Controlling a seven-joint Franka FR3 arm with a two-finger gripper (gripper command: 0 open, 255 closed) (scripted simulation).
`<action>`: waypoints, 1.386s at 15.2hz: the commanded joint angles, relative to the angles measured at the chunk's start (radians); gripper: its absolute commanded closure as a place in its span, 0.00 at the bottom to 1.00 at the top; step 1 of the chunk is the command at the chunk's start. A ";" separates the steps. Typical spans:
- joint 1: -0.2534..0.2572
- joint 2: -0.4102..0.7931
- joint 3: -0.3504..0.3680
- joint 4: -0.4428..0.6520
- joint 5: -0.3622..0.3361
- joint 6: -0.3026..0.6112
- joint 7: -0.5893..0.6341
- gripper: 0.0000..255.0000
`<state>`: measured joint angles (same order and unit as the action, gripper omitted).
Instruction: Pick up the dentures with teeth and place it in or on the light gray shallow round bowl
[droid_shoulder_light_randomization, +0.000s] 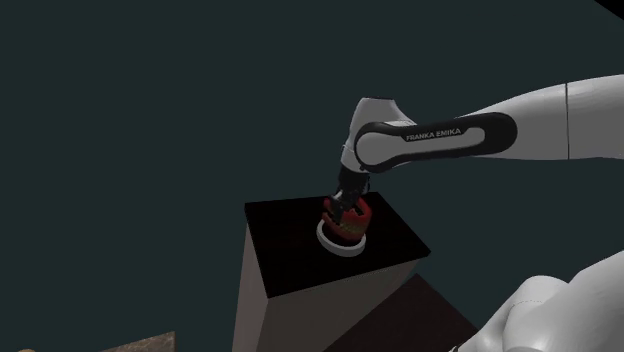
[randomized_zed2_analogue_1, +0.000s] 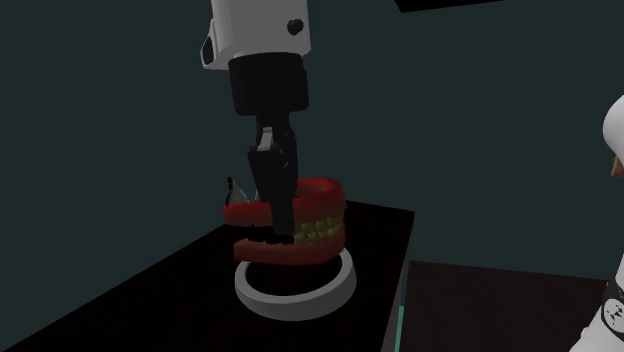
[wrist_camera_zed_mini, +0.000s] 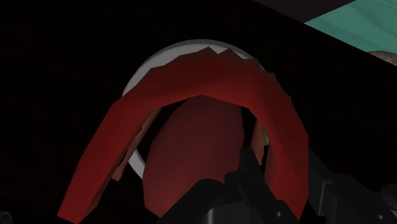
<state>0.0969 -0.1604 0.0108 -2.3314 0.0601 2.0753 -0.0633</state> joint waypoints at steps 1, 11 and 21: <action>0.001 0.013 0.002 -0.013 0.001 0.027 0.001 1.00; 0.001 0.013 0.002 -0.012 0.001 0.027 0.001 0.00; -0.002 -0.027 -0.002 0.079 -0.004 -0.105 0.003 0.00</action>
<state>0.0954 -0.1850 0.0092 -2.2532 0.0567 1.9744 -0.0597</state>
